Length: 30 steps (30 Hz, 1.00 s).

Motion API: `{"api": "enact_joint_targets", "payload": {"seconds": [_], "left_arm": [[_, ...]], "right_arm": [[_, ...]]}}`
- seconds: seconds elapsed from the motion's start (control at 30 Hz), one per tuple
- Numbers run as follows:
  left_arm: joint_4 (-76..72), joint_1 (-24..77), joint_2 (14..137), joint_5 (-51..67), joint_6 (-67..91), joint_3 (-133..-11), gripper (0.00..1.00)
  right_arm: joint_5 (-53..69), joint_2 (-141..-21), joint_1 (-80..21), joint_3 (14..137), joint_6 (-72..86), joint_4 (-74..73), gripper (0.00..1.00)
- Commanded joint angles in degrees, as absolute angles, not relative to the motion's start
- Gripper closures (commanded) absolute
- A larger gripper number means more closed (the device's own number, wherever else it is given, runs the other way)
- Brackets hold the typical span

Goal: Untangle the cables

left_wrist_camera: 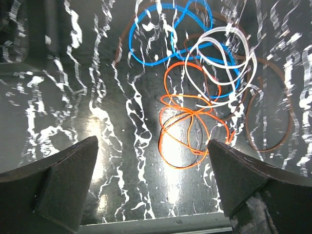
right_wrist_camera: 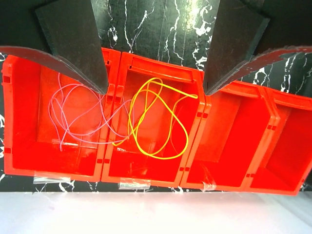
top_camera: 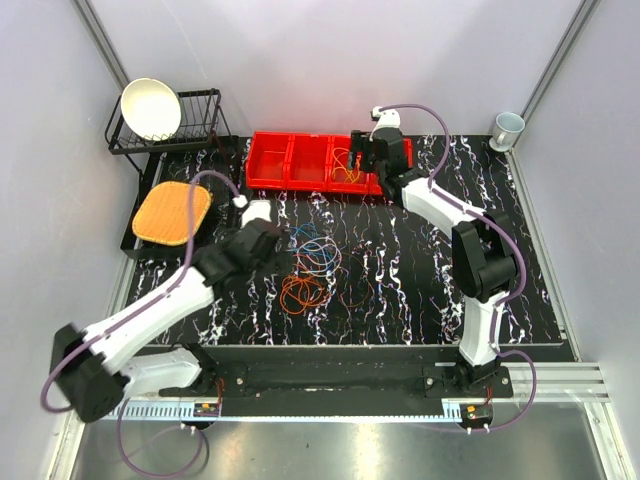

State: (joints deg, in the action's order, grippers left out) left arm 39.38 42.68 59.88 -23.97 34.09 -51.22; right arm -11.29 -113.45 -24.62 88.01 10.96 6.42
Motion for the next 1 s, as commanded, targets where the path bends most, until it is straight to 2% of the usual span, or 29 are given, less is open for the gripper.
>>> {"api": "enact_joint_targets", "payload": {"seconds": [0.0, 0.23, 0.5, 0.97], "left_arm": [[33.05, 42.54, 67.57, -21.88, 34.1, -57.21, 0.03], [27.87, 42.45, 78.38, -20.05, 34.54, -57.39, 0.15], [22.86, 42.28, 86.73, -18.89, 38.14, -59.14, 0.19], [22.59, 42.1, 93.24, -23.2, 36.48, -63.54, 0.36]], "right_arm": [[-11.6, -110.13, -24.35, 86.66, 11.16, 10.55, 0.16], [-12.04, -110.56, -24.0, 86.83, 11.25, 9.93, 0.15], [-12.3, -112.06, -23.56, 88.5, 12.04, 8.18, 0.15], [-12.3, -113.03, -23.03, 89.65, 12.92, 6.86, 0.15]]}}
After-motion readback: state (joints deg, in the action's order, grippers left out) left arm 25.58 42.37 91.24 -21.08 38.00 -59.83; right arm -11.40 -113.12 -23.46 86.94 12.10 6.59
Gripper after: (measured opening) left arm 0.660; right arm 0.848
